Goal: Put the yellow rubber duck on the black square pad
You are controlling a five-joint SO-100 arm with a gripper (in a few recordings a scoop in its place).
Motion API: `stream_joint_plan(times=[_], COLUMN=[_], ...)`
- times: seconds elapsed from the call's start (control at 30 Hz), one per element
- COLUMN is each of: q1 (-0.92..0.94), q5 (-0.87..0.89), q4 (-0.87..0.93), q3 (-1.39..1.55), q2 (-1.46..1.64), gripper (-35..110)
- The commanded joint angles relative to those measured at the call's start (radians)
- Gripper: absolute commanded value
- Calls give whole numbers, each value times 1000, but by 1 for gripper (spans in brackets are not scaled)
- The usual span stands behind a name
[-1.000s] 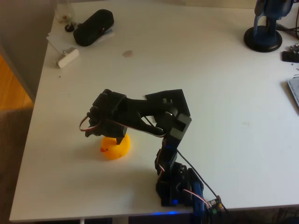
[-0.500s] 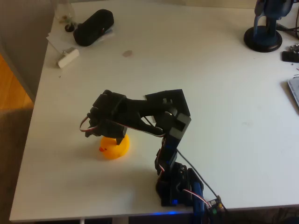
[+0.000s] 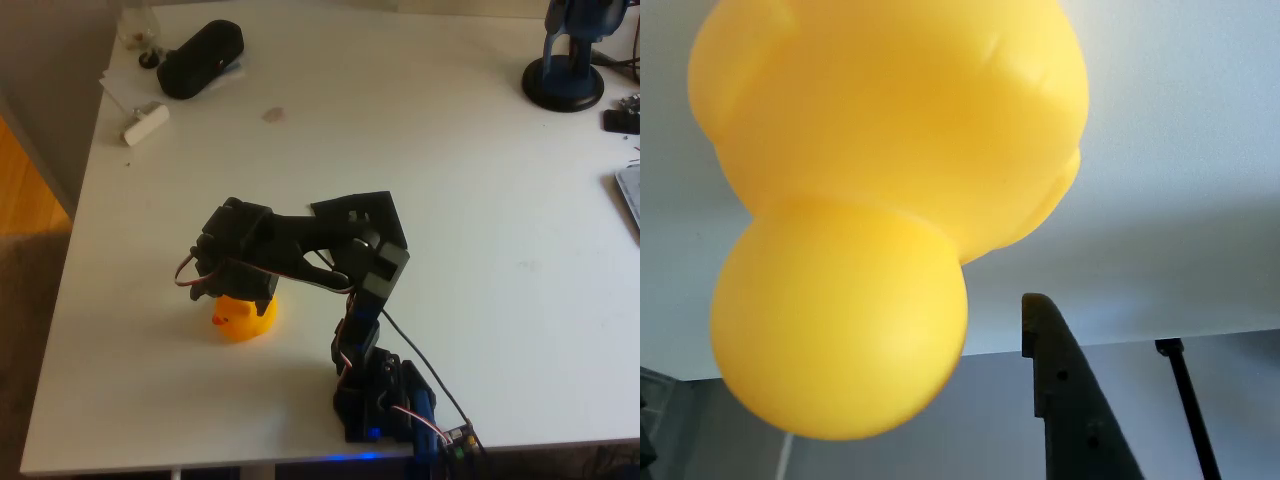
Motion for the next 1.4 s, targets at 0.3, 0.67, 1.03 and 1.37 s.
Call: stream_joint_plan(times=[0.3,0.67,1.03,1.37], q1=[11,75,112,40], q5=[-18,-21,-46,-44], q4=[0,-3,-2,-2], q3=[6,5,15,17], q2=[25,25,25,26], gripper=[44,44,44,44])
